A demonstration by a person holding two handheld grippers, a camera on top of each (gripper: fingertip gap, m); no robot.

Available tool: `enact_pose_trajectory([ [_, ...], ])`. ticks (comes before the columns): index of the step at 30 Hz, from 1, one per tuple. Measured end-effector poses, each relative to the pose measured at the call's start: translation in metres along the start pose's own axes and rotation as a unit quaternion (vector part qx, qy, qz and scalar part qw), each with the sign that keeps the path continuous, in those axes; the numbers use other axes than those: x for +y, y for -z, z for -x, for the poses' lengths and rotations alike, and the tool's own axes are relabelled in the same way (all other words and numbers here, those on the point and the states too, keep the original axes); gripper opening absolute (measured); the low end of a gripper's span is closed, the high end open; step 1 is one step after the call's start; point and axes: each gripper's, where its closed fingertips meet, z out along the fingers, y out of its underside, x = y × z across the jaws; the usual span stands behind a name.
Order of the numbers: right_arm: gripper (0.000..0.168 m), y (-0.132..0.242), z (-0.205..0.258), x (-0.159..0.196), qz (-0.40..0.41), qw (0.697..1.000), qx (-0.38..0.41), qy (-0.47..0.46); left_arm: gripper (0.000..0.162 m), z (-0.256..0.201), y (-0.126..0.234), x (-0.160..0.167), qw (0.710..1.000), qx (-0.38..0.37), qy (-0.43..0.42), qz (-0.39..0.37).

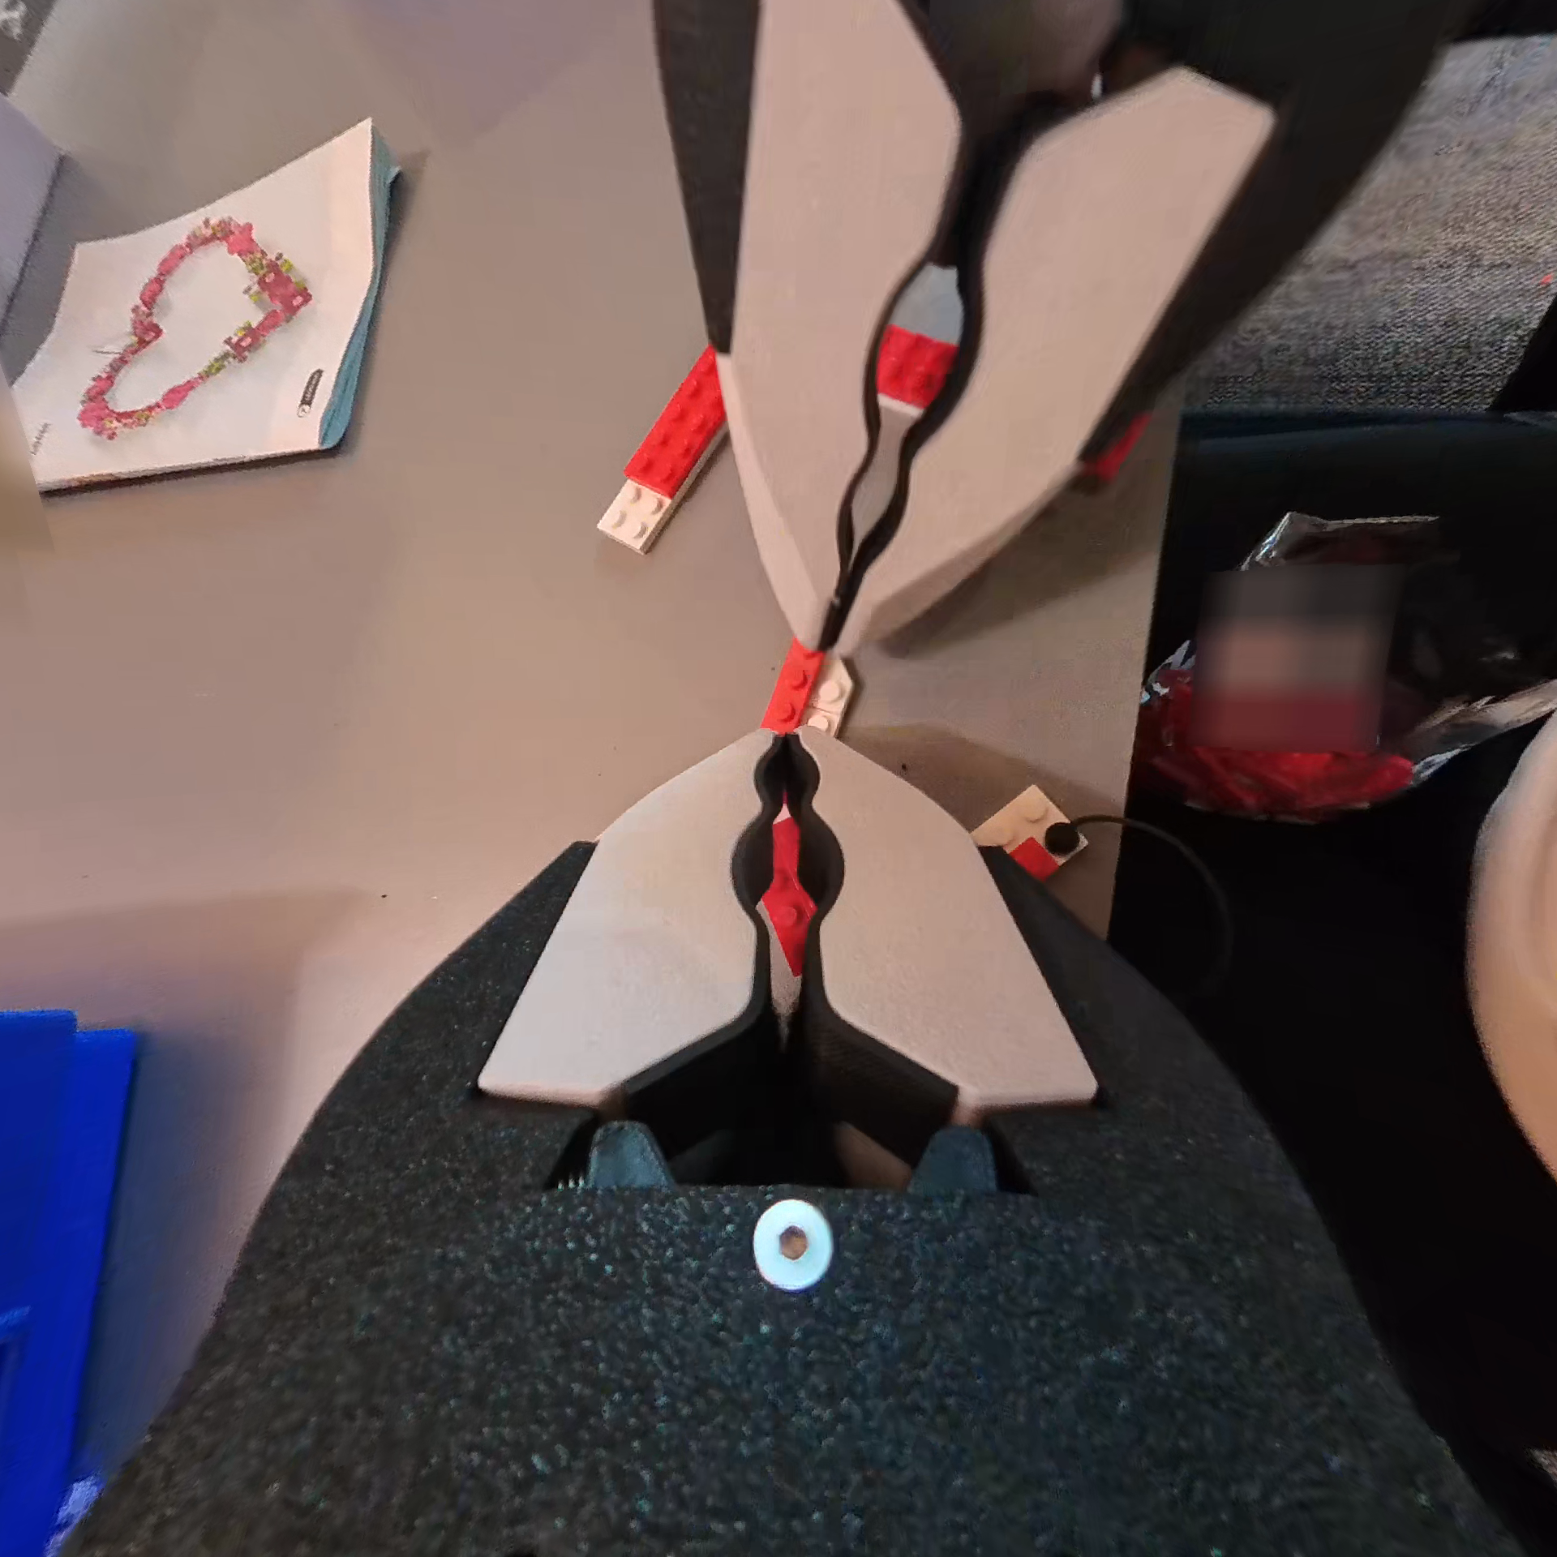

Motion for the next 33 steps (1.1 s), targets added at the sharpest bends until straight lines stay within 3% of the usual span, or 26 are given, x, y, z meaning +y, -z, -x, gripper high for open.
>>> enact_pose_trajectory([
  [1, 0.0, 0.003, 0.0, 0.004, 0.001, 0.999, -0.028, -0.026, 0.0, -0.001, 0.0, 0.0, 1.0, 0.004, 0.001, 0.0],
  [2, 0.022, 0.003, 0.002, 0.009, 0.009, 0.998, -0.052, -0.045, 0.0, -0.001, 0.0, 0.0, 1.0, 0.007, 0.0, -0.001],
  [3, 0.029, 0.002, 0.004, 0.016, 0.024, 0.995, -0.077, -0.055, 0.0, -0.002, 0.0, 0.0, 1.0, 0.008, -0.001, -0.001],
  [6, 0.012, -0.003, 0.003, 0.015, 0.007, 0.994, -0.099, -0.054, 0.0, -0.002, 0.0, 0.0, 1.0, 0.008, -0.005, -0.001],
  [12, 0.009, -0.009, 0.0, 0.016, 0.034, 0.99, -0.13, -0.05, 0.0, -0.003, 0.0, -0.001, 1.0, 0.007, -0.01, 0.0],
  [14, 0.008, -0.008, -0.001, 0.016, 0.052, 0.992, -0.116, -0.006, 0.0, -0.003, 0.0, 0.0, 1.0, 0.011, -0.005, 0.002],
  [18, 0.008, -0.008, -0.006, 0.016, 0.137, 0.973, -0.027, 0.182, 0.0, -0.003, 0.0, 0.0, 1.0, 0.015, 0.0, 0.004],
  [20, 0.008, -0.006, -0.006, 0.014, 0.135, 0.969, -0.013, 0.206, 0.0, -0.003, 0.0, -0.001, 1.0, 0.011, -0.007, 0.005],
  [25, 0.007, -0.002, -0.011, 0.009, 0.024, 0.998, -0.045, 0.023, 0.0, -0.004, 0.0, -0.001, 1.0, 0.012, -0.013, -0.001],
  [28, 0.008, 0.018, -0.028, -0.02, -0.098, 0.991, -0.048, -0.081, 0.0, -0.001, 0.001, 0.0, 1.0, 0.012, 0.005, -0.007],
  [33, 0.008, 0.008, -0.016, 0.002, -0.022, 0.993, -0.079, -0.079, 0.0, 0.0, 0.001, 0.001, 0.999, 0.032, 0.038, -0.004],
])
